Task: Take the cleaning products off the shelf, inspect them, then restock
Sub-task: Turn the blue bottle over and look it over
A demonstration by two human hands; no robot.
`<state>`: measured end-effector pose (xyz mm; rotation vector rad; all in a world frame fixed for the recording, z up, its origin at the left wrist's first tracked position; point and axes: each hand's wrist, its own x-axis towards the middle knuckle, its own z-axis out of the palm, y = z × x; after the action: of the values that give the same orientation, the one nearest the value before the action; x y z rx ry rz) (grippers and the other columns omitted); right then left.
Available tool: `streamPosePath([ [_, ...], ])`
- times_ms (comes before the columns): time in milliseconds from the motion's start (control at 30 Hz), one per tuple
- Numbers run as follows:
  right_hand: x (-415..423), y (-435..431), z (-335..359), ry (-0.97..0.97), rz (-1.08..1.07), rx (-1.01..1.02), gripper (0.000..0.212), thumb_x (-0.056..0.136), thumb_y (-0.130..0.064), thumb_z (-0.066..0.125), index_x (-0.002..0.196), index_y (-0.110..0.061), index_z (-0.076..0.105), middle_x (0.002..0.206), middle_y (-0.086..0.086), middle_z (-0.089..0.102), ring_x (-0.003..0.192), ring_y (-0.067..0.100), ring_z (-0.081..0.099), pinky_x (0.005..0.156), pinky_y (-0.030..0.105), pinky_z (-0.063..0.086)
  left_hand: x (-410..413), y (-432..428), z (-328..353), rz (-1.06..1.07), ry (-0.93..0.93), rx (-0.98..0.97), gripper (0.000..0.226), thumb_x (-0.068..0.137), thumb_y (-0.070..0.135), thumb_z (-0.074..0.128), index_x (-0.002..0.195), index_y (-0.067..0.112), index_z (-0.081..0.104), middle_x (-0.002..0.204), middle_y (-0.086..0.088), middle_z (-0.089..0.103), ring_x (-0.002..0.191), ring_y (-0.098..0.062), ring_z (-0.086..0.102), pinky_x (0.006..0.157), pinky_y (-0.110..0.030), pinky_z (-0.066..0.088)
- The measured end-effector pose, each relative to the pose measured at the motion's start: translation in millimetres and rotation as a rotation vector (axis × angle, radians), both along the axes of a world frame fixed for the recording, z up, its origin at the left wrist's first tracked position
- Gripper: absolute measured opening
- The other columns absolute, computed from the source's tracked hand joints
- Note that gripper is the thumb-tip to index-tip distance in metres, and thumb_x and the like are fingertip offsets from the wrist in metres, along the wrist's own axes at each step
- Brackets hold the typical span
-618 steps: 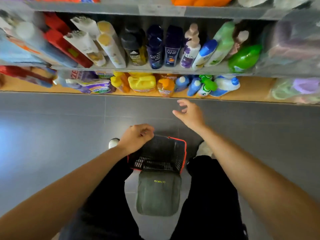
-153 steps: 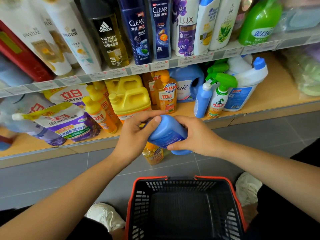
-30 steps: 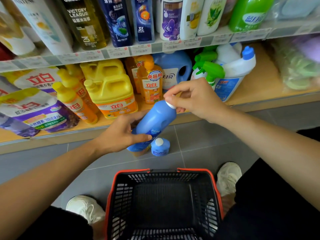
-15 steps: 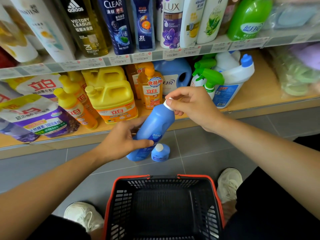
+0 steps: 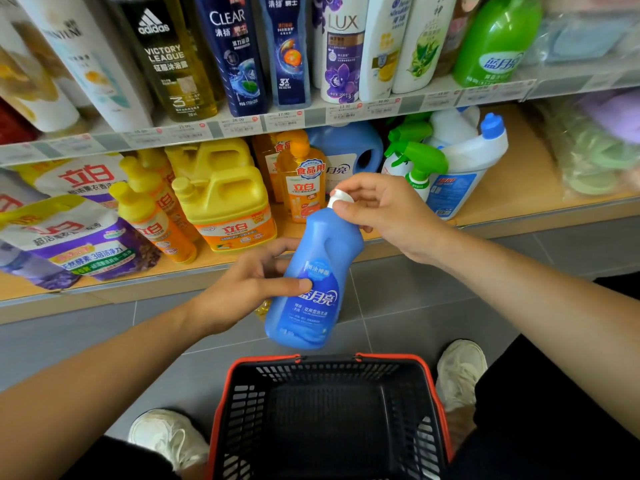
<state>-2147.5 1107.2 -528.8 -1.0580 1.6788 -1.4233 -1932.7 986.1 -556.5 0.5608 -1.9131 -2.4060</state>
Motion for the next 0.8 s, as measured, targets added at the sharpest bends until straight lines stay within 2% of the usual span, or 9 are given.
streamPosePath([
  [100, -5, -1, 4, -0.010, 0.030, 0.030, 0.010, 0.094, -0.011, 0.069, 0.103, -0.016, 0.072, 0.074, -0.012, 0.066, 0.061, 0.001, 0.053, 0.053, 0.015, 0.041, 0, 1, 4, -0.013, -0.014, 0.042, 0.048, 0.082, 0.006, 0.068, 0.129, 0.013, 0.061, 0.114, -0.018, 0.074, 0.099, -0.027, 0.073, 0.081, -0.033, 0.059],
  [167, -6, -2, 4, -0.011, 0.002, 0.048, 0.003, 0.092, -0.014, 0.071, 0.092, -0.016, 0.074, 0.063, -0.013, 0.063, 0.055, 0.001, 0.050, 0.051, 0.015, 0.040, -2, 3, 5, -0.013, -0.013, 0.036, 0.049, 0.083, 0.006, 0.068, 0.131, 0.013, 0.062, 0.115, -0.018, 0.074, 0.100, -0.026, 0.072, 0.083, -0.033, 0.059],
  [233, -5, -2, 1, 0.032, -0.068, 0.058, 0.009, 0.089, -0.018, 0.075, 0.080, -0.015, 0.074, 0.056, -0.012, 0.061, 0.052, 0.000, 0.050, 0.050, 0.014, 0.041, -3, 7, 6, -0.019, -0.008, 0.018, 0.050, 0.082, 0.006, 0.069, 0.132, 0.013, 0.063, 0.115, -0.018, 0.074, 0.099, -0.026, 0.073, 0.082, -0.032, 0.060],
  [300, -4, -3, 0, 0.038, -0.096, 0.080, 0.009, 0.088, -0.020, 0.077, 0.083, -0.013, 0.074, 0.057, -0.012, 0.063, 0.052, -0.002, 0.052, 0.050, 0.013, 0.042, -3, 11, 7, -0.016, -0.017, 0.042, 0.048, 0.083, 0.005, 0.072, 0.129, 0.015, 0.065, 0.113, -0.016, 0.075, 0.097, -0.025, 0.074, 0.078, -0.031, 0.060],
  [400, -4, -3, -1, 0.039, -0.129, 0.119, 0.022, 0.089, -0.023, 0.076, 0.109, -0.014, 0.073, 0.078, -0.007, 0.072, 0.062, -0.005, 0.058, 0.058, 0.012, 0.045, -3, 11, 7, 0.018, -0.048, 0.075, 0.044, 0.084, 0.009, 0.071, 0.126, 0.017, 0.067, 0.111, -0.012, 0.076, 0.095, -0.023, 0.075, 0.076, -0.030, 0.060],
  [500, -2, 0, 3, 0.349, -0.137, 0.101, 0.039, 0.091, -0.023, 0.073, 0.130, -0.023, 0.064, 0.114, -0.004, 0.068, 0.077, -0.005, 0.059, 0.075, 0.016, 0.047, -5, 8, 12, 0.048, -0.056, 0.065, 0.043, 0.082, 0.011, 0.067, 0.124, 0.018, 0.066, 0.107, -0.007, 0.077, 0.091, -0.020, 0.075, 0.073, -0.027, 0.060],
  [600, -2, 6, 12, 0.369, 0.096, 0.084, 0.063, 0.083, -0.022, 0.082, 0.140, -0.028, 0.055, 0.134, -0.008, 0.059, 0.107, -0.004, 0.059, 0.085, 0.019, 0.053, -7, 5, 18, 0.037, -0.034, 0.027, 0.047, 0.080, 0.010, 0.070, 0.126, 0.021, 0.066, 0.106, -0.011, 0.077, 0.091, -0.022, 0.075, 0.072, -0.027, 0.059],
  [667, -6, 11, 15, 0.322, 0.260, 0.148, 0.080, 0.072, -0.022, 0.091, 0.142, -0.029, 0.053, 0.133, -0.012, 0.059, 0.117, 0.001, 0.060, 0.090, 0.021, 0.055, -8, 3, 20, 0.016, -0.019, 0.005, 0.052, 0.079, 0.010, 0.073, 0.129, 0.020, 0.065, 0.109, -0.013, 0.077, 0.094, -0.023, 0.075, 0.074, -0.028, 0.059],
  [800, -8, 11, 15, 0.322, 0.249, 0.129, 0.064, 0.066, -0.013, 0.094, 0.123, -0.020, 0.067, 0.118, -0.001, 0.068, 0.106, 0.018, 0.066, 0.086, 0.035, 0.060, -8, 4, 17, 0.011, -0.019, -0.027, 0.054, 0.078, 0.009, 0.078, 0.128, 0.022, 0.065, 0.108, -0.013, 0.077, 0.096, -0.024, 0.075, 0.077, -0.030, 0.060],
])
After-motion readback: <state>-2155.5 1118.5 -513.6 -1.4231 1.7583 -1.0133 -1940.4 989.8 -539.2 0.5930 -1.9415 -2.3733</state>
